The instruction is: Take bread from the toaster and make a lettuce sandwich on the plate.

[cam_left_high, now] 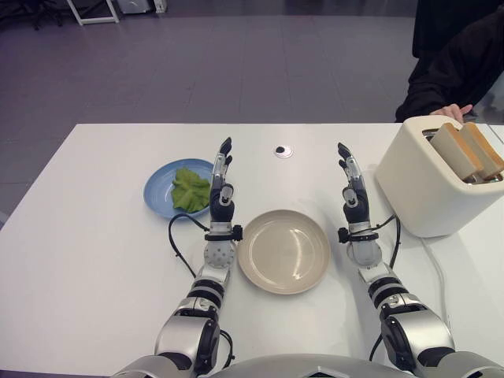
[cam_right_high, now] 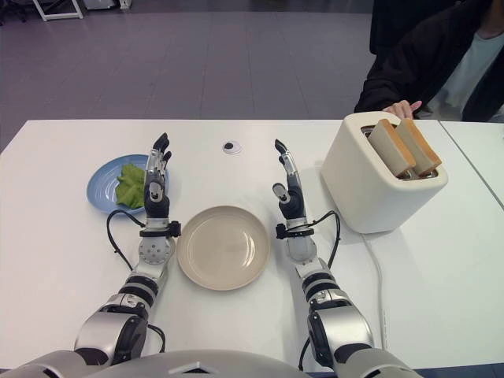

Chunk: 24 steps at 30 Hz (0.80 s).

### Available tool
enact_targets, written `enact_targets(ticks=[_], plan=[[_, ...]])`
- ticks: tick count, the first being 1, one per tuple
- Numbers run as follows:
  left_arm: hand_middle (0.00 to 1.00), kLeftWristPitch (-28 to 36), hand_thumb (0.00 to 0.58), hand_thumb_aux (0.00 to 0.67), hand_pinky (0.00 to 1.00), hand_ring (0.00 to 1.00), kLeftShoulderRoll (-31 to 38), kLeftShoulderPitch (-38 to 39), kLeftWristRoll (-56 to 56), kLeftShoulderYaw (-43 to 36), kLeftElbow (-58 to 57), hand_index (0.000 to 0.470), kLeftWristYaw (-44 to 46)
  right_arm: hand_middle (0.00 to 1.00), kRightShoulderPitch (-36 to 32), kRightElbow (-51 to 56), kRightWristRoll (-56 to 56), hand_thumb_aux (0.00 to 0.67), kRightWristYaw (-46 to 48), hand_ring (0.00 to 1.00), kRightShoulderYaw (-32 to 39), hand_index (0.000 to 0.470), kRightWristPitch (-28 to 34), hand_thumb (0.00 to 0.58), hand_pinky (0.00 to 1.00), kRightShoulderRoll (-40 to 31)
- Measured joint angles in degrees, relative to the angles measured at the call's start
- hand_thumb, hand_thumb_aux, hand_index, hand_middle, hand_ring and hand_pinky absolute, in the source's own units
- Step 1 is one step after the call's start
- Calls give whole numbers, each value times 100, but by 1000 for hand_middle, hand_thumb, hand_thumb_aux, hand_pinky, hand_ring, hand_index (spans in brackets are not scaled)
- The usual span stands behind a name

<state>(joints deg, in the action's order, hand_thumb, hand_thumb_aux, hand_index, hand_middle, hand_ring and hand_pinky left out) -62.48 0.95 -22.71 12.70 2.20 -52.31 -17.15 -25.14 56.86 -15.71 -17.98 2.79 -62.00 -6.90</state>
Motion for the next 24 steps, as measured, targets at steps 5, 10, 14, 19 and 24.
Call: enact_targets(ticks=[5,10,14,19,24], plan=[[0,-7,0,0,0,0,-2,-11,-743,130,-41,0,493,0,14,72,979,0,805,0,-333,0,42,0,0,29],[0,-27,0,0,0,0,19,117,-1176,95,164,0,1152,0,15,66,1269,0,1295,0,-428,0,54,0,0,67],[0,-41,0,0,0,0,18,205,-1162,-6,323,0,1458,0,15,66,1279,0,1374,0,-461,0,57,0,0,71],[0,-49,0,0,0,0,-19,284,-1162,-43,485,0,1575,0,419,-1142,295,0,772,0,-658,0,23,0,0,-141],[0,-20,0,0,0,0,-103,360,-1052,-44,628,0,1421,0,1115,-4084,-880,0,339,0,-2099,0,1202,0,0,-1025]])
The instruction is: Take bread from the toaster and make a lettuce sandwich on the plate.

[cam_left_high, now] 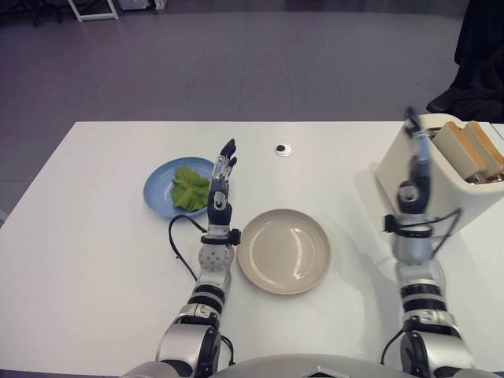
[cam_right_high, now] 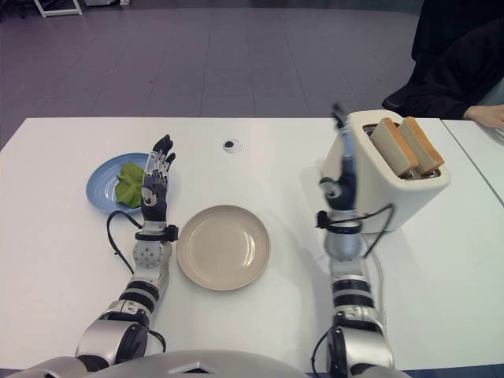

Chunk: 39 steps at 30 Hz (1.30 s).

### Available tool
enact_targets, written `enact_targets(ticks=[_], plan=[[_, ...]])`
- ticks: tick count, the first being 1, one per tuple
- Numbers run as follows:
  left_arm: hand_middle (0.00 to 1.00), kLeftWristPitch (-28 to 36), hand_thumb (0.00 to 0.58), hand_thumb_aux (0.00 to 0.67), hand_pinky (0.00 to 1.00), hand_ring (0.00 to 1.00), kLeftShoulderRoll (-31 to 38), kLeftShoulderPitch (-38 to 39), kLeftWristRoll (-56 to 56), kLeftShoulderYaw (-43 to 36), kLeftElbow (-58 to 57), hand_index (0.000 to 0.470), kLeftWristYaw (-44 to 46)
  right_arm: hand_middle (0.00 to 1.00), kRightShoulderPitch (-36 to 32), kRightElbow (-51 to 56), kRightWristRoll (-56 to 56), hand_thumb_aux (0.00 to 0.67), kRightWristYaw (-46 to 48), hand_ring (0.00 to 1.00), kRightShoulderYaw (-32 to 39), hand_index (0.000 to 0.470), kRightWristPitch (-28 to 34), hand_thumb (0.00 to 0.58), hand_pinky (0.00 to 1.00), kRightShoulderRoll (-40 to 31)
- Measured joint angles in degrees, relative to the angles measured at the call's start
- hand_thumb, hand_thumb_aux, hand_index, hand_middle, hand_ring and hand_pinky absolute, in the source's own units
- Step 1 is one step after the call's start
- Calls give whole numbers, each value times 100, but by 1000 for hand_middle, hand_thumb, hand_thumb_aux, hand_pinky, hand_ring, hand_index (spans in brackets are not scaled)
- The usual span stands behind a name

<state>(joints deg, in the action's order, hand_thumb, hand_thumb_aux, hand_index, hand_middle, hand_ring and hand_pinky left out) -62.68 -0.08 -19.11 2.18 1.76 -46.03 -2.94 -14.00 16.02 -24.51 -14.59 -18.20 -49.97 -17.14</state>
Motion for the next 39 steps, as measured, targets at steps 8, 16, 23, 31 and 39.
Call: enact_targets(ticks=[8,16,23,31,39], plan=[[0,156,0,0,0,0,-59,118,391,8,223,0,-330,0,368,548,-1462,0,-163,0,-871,0,2965,0,0,-2362],[0,206,0,0,0,0,-51,101,460,5,201,0,-422,0,365,1711,-1406,0,-217,0,27,0,3323,0,0,-2831],[0,204,0,0,0,0,-29,108,460,36,215,0,-430,0,108,2122,-1120,0,-401,0,436,0,3316,0,0,-3033],[0,201,0,0,0,0,-5,126,459,46,243,0,-427,0,42,1423,-958,670,-570,0,791,470,3149,580,0,-3105],[0,201,0,0,0,0,-5,125,469,44,247,0,-440,0,345,570,-901,670,-609,0,842,470,3273,580,0,-3029]])
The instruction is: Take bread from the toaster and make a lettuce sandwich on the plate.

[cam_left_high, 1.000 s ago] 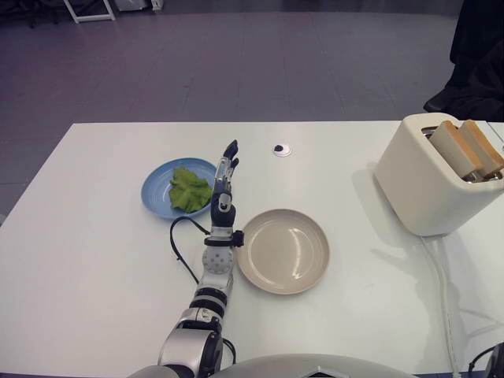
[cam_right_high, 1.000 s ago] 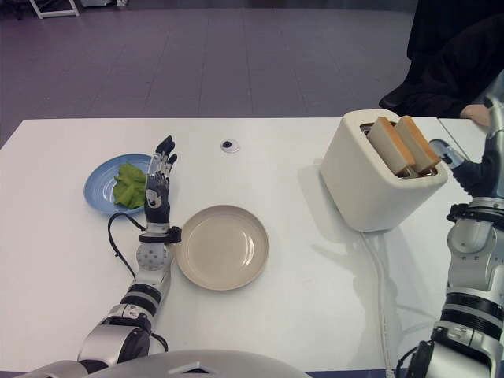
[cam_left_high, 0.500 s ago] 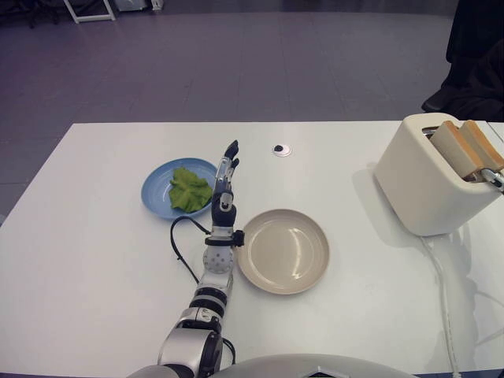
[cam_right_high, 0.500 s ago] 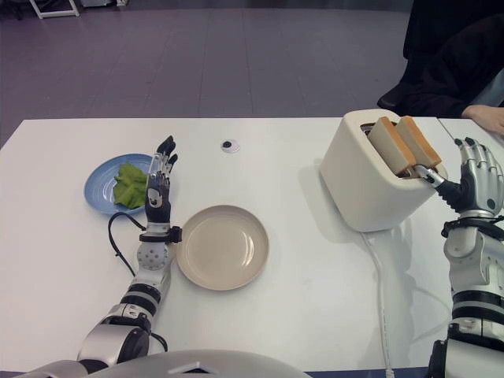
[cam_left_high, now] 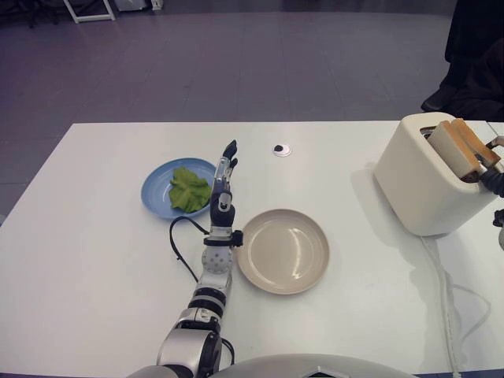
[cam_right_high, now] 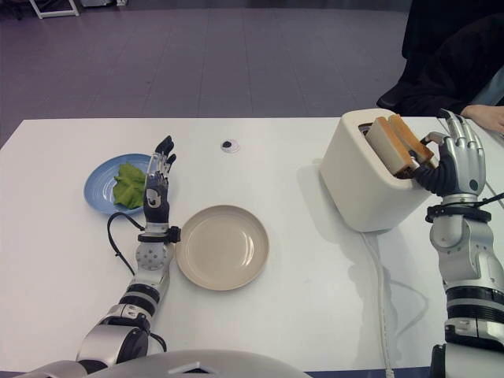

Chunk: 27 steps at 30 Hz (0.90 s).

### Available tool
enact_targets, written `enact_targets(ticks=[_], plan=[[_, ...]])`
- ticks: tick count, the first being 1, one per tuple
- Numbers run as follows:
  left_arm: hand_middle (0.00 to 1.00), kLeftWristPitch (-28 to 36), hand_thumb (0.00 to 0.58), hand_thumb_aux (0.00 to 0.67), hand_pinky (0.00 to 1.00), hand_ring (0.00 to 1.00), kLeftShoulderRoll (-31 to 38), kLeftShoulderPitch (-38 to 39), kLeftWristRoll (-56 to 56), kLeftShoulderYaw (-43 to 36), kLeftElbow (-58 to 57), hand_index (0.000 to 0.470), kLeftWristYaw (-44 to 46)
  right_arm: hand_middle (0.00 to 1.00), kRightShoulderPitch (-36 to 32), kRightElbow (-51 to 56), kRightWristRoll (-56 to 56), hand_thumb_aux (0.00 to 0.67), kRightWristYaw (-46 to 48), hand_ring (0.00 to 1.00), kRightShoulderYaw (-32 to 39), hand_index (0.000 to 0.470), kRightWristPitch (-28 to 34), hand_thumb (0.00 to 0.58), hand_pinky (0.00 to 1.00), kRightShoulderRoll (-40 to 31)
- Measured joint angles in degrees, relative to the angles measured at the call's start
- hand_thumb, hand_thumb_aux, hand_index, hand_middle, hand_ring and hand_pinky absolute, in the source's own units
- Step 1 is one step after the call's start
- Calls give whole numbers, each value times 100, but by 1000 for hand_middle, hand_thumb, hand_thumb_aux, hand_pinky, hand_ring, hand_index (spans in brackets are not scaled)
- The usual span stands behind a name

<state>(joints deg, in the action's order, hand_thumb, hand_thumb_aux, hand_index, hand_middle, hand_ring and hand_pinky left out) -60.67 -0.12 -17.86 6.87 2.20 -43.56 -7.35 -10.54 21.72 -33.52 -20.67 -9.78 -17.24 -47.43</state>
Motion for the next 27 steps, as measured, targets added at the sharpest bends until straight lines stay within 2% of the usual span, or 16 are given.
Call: enact_targets(ticks=[1,3,4,5,6,13,16,17,21,24,27], plan=[[0,0,0,0,0,0,0,-1,2,1,0,0,-8,114,47,-131,-1,670,-91,114,-58,470,1,580,114,27],[0,0,0,0,0,0,1,-3,32,2,0,0,-41,431,149,-605,1,670,-530,431,-350,470,-54,580,431,150],[0,-4,0,0,0,0,2,-4,52,4,-1,0,-56,780,174,-863,8,670,-710,780,-501,470,-120,580,780,187],[0,-4,0,0,0,0,2,-7,71,8,0,0,-71,925,205,-1183,42,670,-893,925,-665,470,-202,580,925,252],[0,-4,0,0,0,0,4,-8,92,14,-4,0,-83,1000,247,-1636,94,670,-1051,1000,-811,470,-341,580,1000,337],[0,-10,0,0,0,0,10,-12,95,57,-11,0,-112,1000,360,-2883,437,670,-958,1000,-1112,470,-736,580,1000,735],[0,-13,0,0,0,0,16,-21,98,60,-25,0,-119,1000,381,-3366,828,670,-576,1000,-933,470,-1073,580,1000,913],[0,-14,0,0,0,0,20,-26,100,63,-33,0,-128,1000,383,-3434,1135,670,-320,1000,-722,470,-1198,580,1000,961],[0,-98,0,0,0,0,129,-44,88,130,-43,0,-171,1000,420,-3258,2143,670,953,1000,835,470,-1501,580,1000,1650],[0,-213,0,0,0,0,218,-73,48,207,-41,0,-175,1000,501,-2593,2210,670,1593,1000,1974,470,-1575,580,1000,2453],[0,-333,0,0,0,0,294,-131,-37,297,-40,0,-176,1000,522,-1885,2231,670,2050,1000,2553,470,-1634,580,1000,2932]])
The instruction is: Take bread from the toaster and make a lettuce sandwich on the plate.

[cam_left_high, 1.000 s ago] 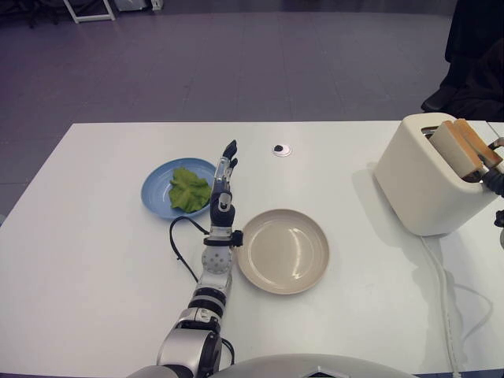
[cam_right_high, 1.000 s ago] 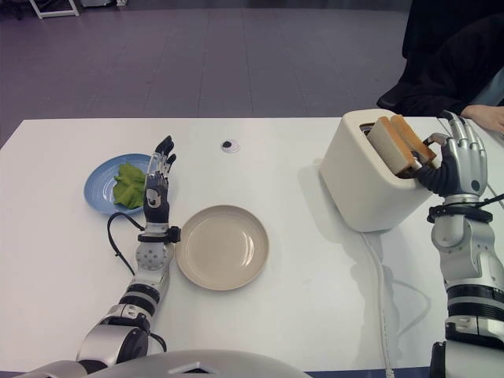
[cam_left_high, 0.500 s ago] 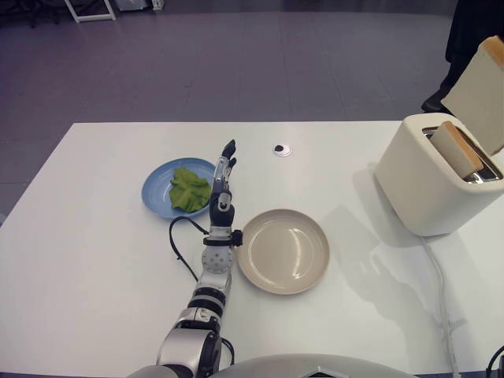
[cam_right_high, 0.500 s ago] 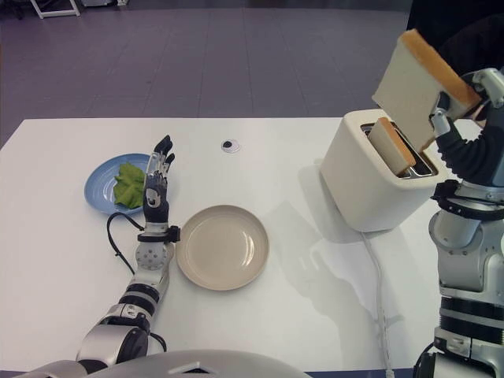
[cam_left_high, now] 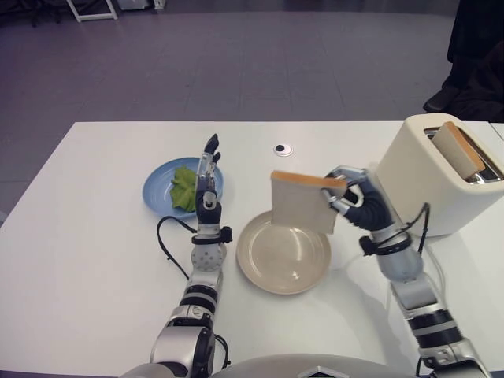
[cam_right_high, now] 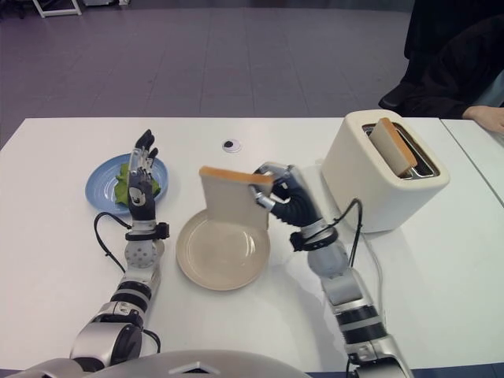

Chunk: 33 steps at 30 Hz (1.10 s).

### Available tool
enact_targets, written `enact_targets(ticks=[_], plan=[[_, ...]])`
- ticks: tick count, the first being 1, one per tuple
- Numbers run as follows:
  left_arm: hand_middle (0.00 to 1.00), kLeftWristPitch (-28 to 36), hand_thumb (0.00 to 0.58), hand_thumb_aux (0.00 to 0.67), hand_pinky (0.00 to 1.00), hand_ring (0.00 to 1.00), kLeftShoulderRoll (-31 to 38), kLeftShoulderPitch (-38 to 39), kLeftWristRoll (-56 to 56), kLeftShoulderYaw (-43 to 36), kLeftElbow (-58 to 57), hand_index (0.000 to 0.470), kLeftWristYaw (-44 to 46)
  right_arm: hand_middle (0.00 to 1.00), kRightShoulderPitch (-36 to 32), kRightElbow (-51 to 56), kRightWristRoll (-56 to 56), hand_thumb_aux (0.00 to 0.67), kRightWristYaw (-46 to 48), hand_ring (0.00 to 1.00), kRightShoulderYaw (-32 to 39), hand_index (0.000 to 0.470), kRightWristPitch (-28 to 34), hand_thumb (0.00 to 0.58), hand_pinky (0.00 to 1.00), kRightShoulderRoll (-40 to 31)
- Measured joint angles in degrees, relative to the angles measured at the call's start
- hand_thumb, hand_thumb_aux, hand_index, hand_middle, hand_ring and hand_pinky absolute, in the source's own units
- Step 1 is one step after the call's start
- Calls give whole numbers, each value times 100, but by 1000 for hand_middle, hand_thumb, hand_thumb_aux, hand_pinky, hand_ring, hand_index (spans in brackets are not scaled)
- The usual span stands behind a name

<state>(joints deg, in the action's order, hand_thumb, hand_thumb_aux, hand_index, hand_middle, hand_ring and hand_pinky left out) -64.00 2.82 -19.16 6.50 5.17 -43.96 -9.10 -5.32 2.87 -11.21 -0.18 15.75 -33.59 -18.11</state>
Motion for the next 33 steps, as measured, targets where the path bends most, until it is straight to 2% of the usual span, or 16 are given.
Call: enact_targets(ticks=[4,8,9,10,11,12,18,21,23,26,30,33], plan=[[0,-58,0,0,0,0,19,-76,3,7,-17,0,2,1000,89,486,5,670,457,1000,297,470,-24,580,1000,203],[0,-88,0,0,0,0,57,-168,10,31,-23,0,-2,1000,416,646,-4,670,691,1000,258,470,69,580,1000,144],[0,-91,0,0,0,0,73,-183,17,44,-23,0,-10,961,449,645,-31,670,704,961,220,470,97,580,961,124],[0,-92,0,0,0,0,105,-193,22,63,0,0,-25,863,463,644,-108,599,706,863,179,420,116,573,863,90],[0,-96,0,0,0,0,153,-196,37,92,47,0,-42,396,474,645,-180,344,704,396,166,241,130,443,396,36],[0,-97,0,0,0,0,224,-198,84,156,119,0,-70,0,494,647,-286,0,681,0,141,0,135,0,0,-5],[0,32,0,0,0,0,751,33,1049,671,1139,0,-594,0,520,632,-803,0,376,0,-40,0,87,0,0,-40],[0,477,0,0,0,0,1140,360,2329,842,1620,0,-1174,0,460,620,-916,0,229,0,-83,0,59,0,0,7],[0,1043,0,0,0,0,1824,517,3446,898,1739,0,-1837,0,456,607,-920,0,139,0,-136,0,56,0,0,49],[0,2013,0,0,0,0,2738,399,4334,693,1033,0,-2656,0,426,543,-919,0,21,0,-261,0,53,0,0,106],[0,3696,0,0,0,0,3447,-679,5089,-410,-1485,0,-2923,0,408,509,-912,0,-67,0,-304,0,-65,0,0,231],[0,4033,0,0,0,0,3416,-1145,5134,-1097,-2436,0,-2764,0,420,503,-895,0,-58,0,-288,0,-174,0,0,276]])
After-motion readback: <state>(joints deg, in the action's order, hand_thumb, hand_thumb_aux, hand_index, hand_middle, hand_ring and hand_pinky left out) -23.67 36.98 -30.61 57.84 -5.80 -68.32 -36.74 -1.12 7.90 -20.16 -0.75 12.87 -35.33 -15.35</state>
